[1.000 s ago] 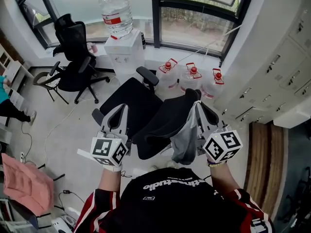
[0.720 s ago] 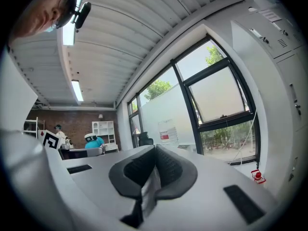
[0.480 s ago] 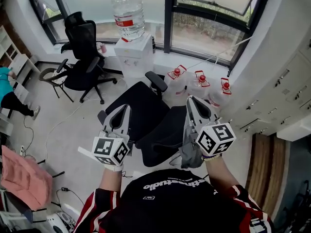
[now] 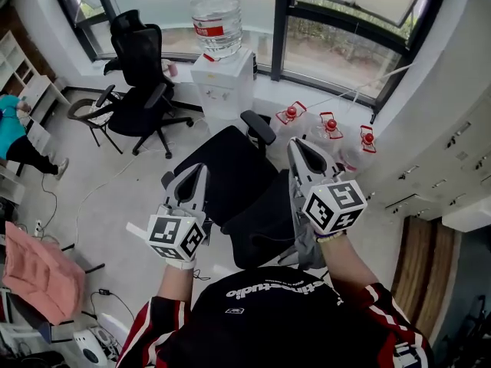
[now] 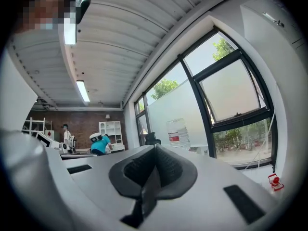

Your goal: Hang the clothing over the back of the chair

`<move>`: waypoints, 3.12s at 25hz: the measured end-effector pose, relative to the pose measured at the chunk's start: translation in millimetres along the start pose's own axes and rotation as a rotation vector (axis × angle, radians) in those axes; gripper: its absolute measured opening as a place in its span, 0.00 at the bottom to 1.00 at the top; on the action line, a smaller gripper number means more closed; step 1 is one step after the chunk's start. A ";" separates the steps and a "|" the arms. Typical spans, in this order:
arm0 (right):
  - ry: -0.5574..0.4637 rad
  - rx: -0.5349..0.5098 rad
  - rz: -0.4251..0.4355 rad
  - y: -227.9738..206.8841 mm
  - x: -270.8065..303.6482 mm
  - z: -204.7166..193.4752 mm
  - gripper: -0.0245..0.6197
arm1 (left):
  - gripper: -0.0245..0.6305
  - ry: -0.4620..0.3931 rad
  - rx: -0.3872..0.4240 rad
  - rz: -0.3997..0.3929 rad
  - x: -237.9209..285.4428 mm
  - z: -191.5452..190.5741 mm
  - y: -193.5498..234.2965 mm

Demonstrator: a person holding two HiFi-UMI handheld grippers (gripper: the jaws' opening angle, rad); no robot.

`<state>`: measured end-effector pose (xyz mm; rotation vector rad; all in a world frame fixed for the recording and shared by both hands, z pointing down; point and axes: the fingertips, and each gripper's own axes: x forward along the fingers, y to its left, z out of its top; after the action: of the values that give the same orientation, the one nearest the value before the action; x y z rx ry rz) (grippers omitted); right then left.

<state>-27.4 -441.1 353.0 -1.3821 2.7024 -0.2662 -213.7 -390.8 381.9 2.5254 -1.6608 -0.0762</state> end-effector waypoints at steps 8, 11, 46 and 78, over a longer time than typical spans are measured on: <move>0.025 -0.021 0.087 24.2 60.7 -8.2 0.06 | 0.08 0.006 -0.012 0.045 1.3 -1.4 31.5; 0.020 -0.012 0.132 36.7 78.2 -8.8 0.06 | 0.08 0.004 -0.015 0.062 -0.5 -1.4 41.4; 0.117 -0.014 0.229 17.1 120.2 -19.5 0.06 | 0.07 0.010 -0.047 0.084 -12.7 -10.7 37.7; 0.097 -0.055 0.147 -1.5 -47.8 -31.1 0.18 | 0.08 0.003 0.000 -0.017 -10.0 -5.6 -41.2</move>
<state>-3.3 -399.7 384.1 -1.2050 2.8936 -0.2550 -179.5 -365.1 382.0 2.5390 -1.6383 -0.0745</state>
